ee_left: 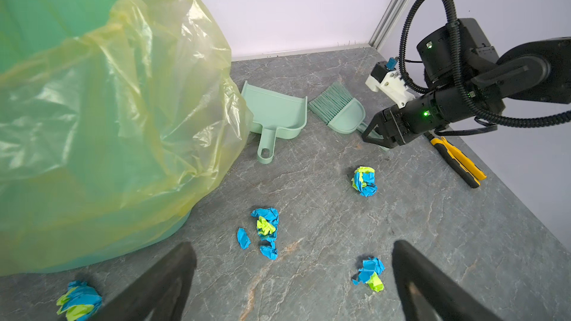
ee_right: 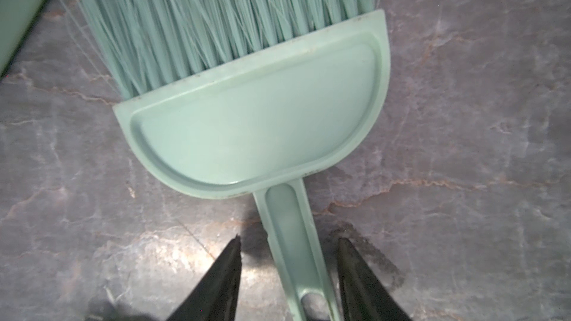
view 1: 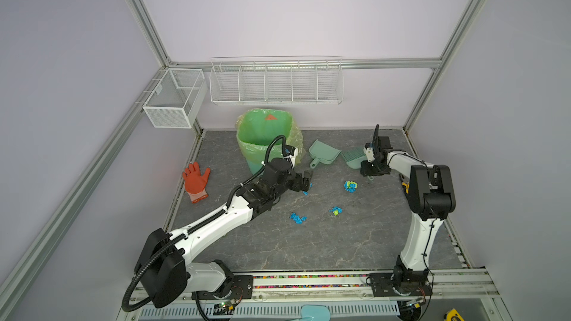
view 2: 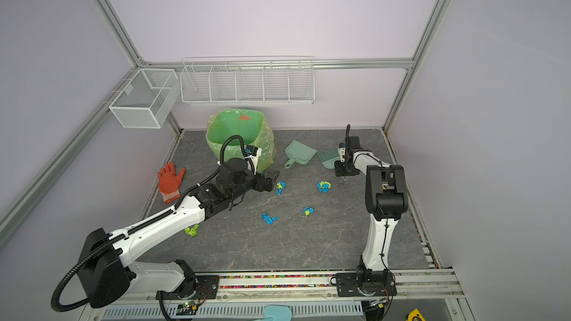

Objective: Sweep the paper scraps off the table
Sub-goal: 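Close the right gripper on the green brush handle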

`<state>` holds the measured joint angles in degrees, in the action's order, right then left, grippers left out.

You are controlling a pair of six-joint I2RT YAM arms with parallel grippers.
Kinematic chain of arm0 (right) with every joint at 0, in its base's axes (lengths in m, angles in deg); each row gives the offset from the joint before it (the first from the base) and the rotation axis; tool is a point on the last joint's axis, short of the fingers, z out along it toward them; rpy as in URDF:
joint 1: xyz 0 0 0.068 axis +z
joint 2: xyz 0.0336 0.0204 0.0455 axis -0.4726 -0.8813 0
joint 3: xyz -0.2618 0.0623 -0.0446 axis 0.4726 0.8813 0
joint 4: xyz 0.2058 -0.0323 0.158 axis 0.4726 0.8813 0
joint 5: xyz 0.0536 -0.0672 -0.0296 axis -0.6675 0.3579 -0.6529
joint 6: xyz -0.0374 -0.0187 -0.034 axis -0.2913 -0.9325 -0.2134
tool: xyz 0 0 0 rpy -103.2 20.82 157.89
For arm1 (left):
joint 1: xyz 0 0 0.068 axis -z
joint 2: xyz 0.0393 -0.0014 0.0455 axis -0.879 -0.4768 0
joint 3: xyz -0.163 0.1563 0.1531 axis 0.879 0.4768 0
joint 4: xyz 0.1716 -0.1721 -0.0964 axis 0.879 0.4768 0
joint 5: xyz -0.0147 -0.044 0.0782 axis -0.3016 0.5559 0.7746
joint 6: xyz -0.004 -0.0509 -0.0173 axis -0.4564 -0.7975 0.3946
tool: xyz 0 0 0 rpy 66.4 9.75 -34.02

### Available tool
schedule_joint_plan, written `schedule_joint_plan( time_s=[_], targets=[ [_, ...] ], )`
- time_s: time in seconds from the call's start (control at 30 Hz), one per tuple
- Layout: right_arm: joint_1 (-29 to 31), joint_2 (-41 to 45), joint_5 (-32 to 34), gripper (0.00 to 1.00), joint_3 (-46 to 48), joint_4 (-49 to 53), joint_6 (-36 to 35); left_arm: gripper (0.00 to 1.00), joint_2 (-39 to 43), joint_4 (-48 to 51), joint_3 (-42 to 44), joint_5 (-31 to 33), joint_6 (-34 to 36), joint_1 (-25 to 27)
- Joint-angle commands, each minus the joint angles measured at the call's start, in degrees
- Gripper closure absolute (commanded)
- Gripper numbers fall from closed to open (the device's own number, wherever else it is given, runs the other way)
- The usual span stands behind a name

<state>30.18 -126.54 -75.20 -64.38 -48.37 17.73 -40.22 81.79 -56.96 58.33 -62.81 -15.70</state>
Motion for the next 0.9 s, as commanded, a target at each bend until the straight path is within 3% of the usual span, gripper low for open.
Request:
schedule_joint_plan(
  time_s=[0.0, 0.13, 0.3, 0.47, 0.87],
  targets=[
    [0.11, -2.28, -1.25, 0.53, -0.33, 2.54, 0.06, 0.01, -0.27, 0.88, -2.37, -0.7, -0.91, 0.27],
    [0.36, -2.62, -0.59, 0.62, -0.2, 3.55, 0.31, 0.01, -0.63, 1.28, -2.68, -0.66, -1.09, 0.32],
    [1.28, -3.14, 3.63, 0.87, -0.65, 5.93, 0.52, 0.01, -1.24, 1.45, -2.98, 0.04, -1.17, 0.32],
    [1.21, -1.86, 4.59, 0.93, 0.45, 6.3, 1.91, 0.01, -2.68, 2.66, -4.76, -0.78, -1.7, 0.27],
    [0.5, 10.15, -0.83, 0.93, 4.2, 4.03, 8.2, 0.01, -5.63, 7.04, -10.61, 0.57, 1.77, 0.26]
  ],
)
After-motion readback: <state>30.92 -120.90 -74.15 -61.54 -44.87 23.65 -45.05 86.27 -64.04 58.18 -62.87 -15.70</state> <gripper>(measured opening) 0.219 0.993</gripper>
